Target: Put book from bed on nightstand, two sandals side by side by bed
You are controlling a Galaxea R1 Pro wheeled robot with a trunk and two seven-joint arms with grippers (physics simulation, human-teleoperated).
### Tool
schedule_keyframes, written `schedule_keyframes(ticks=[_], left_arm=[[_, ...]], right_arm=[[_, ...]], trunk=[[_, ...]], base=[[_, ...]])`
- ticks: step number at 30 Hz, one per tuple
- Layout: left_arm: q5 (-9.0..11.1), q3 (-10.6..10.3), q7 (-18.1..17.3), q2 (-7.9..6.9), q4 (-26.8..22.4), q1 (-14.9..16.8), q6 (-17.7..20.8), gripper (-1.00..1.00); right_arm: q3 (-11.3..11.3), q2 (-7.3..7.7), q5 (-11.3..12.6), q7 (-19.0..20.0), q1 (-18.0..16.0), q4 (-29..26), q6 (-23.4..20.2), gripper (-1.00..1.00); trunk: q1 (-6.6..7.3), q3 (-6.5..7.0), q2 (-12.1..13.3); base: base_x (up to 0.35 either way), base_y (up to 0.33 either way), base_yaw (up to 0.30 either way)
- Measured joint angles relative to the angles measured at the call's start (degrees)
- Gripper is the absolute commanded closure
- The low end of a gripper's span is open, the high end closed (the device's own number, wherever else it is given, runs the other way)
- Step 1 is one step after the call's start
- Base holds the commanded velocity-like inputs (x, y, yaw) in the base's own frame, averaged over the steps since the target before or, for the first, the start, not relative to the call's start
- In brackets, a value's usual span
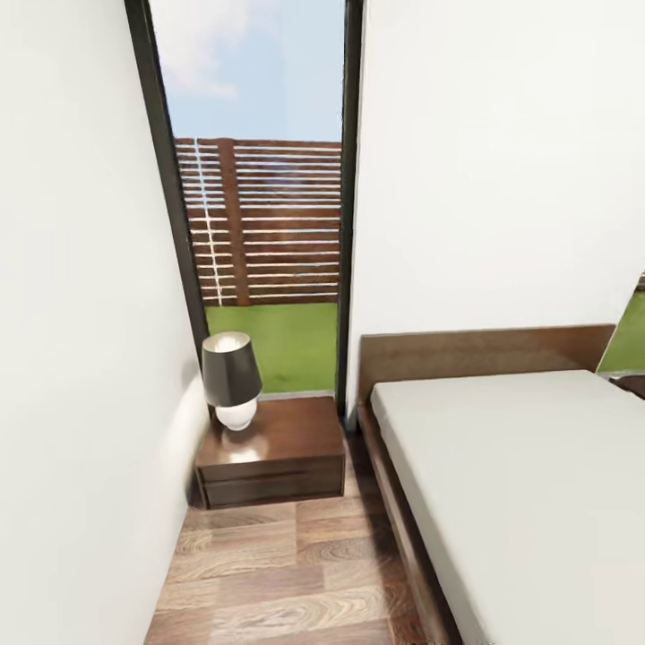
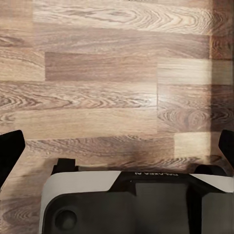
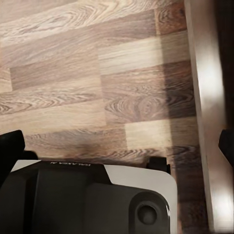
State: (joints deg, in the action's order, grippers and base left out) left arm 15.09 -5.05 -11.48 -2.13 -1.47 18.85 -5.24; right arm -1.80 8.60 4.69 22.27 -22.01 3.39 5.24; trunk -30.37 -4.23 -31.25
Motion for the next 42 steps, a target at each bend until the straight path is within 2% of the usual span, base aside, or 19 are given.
schedule_keyframes(ticks=[7, 12, 22, 32, 36, 39, 42], left_arm=[[0.1, 0.0, -0.1, -0.84, 0.0, 0.0, -0.5, -1.0], [0.2, 0.0, -0.1, -0.91, 0.0, 0.0, -0.6, -1.0], [0.2, 0.0, -0.1, -0.82, 0.0, 0.0, -0.5, -1.0], [-0.2, -0.1, -0.1, -0.09, -0.5, 0.0, -0.3, -1.0], [-0.3, -0.1, -0.2, 0.6, -2.1, 0.0, -0.1, -1.0], [-0.3, -0.1, -0.4, 0.79, -6.0, 0.0, -0.1, -1.0], [-0.2, -0.1, -0.4, 1.04, -6.9, 0.0, -0.2, -1.0]], right_arm=[[0.0, 0.0, 0.0, 0.0, 0.0, 0.0, 0.0, -1.0], [0.0, 0.0, 0.0, 0.0, 0.0, 0.0, 0.0, -1.0], [0.0, 0.0, 0.0, 0.0, 0.0, 0.0, 0.0, -1.0], [0.0, 0.04, 0.1, 0.0, 0.0, 0.0, 0.0, -1.0], [0.0, 0.08, 0.1, 0.0, 0.0, 0.0, 0.0, -1.0], [-0.1, 0.12, 0.2, 0.0, 0.0, 0.0, 0.0, -1.0], [-0.1, 0.16, 0.2, 0.0, 0.0, -0.1, 0.0, -1.0]], trunk=[[0.0, 0.41, 0.0], [0.0, 0.71, 0.0], [0.0, 1.3, 0.0], [0.0, 1.89, 0.0], [0.0, 2.13, 0.0], [0.0, 2.31, 0.0], [0.0, 2.48, 0.0]], base=[[0.0, 0.142, -0.253], [0.0, 0.014, -0.253], [0.0, 0.001, -0.253], [0.0, 0.0, -0.253], [0.0, 0.0, -0.253], [0.0, 0.0, -0.253], [0.0, 0.0, -0.253]])
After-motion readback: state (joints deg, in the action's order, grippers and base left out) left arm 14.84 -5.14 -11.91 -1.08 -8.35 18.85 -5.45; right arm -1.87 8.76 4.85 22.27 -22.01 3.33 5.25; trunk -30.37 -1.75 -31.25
